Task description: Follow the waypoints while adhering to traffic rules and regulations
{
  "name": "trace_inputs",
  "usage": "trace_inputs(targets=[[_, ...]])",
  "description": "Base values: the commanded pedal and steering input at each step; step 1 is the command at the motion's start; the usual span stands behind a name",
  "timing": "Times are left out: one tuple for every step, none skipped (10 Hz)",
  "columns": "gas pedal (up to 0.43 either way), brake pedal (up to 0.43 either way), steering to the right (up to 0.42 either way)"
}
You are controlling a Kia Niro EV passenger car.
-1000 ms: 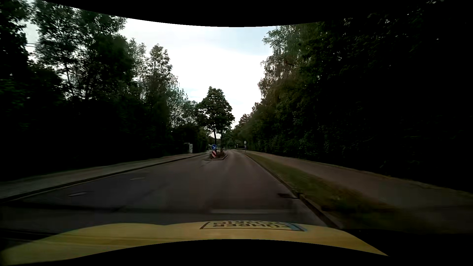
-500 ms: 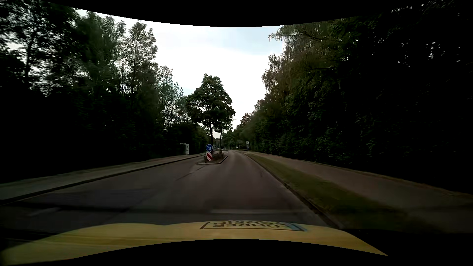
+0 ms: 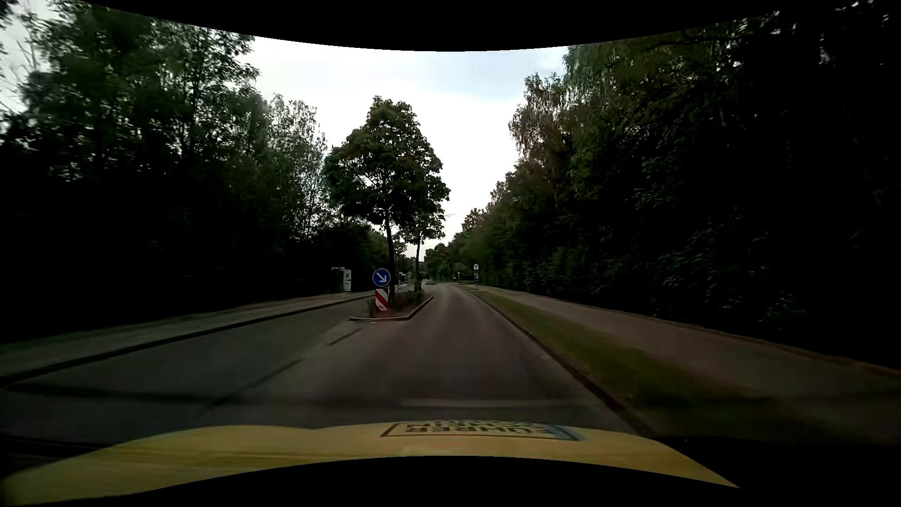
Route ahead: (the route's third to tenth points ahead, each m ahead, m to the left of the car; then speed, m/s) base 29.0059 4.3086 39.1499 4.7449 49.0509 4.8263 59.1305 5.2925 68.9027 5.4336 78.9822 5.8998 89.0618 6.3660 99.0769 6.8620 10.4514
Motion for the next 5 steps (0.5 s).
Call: trace_inputs(targets=[[0.098, 0.000, -0.001], [0.098, 0.000, -0.002], [0.098, 0.000, -0.002], [0.079, 0.000, -0.002], [0.067, 0.000, -0.002]])
